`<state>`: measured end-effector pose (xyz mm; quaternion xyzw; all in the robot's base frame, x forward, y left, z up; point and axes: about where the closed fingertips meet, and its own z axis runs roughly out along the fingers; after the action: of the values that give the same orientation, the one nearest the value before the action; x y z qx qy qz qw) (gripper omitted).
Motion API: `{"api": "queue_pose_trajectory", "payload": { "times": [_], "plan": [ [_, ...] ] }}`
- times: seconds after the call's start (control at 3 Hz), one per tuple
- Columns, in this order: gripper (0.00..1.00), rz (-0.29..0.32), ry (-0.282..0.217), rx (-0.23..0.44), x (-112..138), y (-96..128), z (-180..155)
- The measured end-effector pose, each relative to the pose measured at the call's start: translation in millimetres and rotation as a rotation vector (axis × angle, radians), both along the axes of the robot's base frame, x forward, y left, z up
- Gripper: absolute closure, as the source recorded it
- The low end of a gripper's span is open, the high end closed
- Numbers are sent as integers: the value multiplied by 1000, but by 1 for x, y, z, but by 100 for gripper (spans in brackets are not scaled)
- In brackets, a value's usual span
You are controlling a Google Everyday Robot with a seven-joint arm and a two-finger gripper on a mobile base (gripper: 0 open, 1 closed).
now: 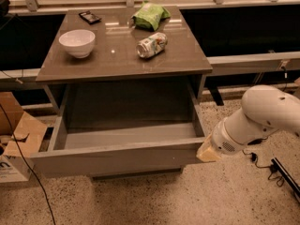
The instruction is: Close top drawer
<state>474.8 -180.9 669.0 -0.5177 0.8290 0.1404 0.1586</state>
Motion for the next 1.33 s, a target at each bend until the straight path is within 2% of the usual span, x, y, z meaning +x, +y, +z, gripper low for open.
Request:
{"api": "queue_pose_trajectory", "payload": {
  "times": [0.67,1.0,1.33],
  "plan": [
    [100,22,-45,12,43,1,-8],
    [100,22,-45,12,42,0,-7],
    [100,33,-62,19,64,2,-10]
  ]
}}
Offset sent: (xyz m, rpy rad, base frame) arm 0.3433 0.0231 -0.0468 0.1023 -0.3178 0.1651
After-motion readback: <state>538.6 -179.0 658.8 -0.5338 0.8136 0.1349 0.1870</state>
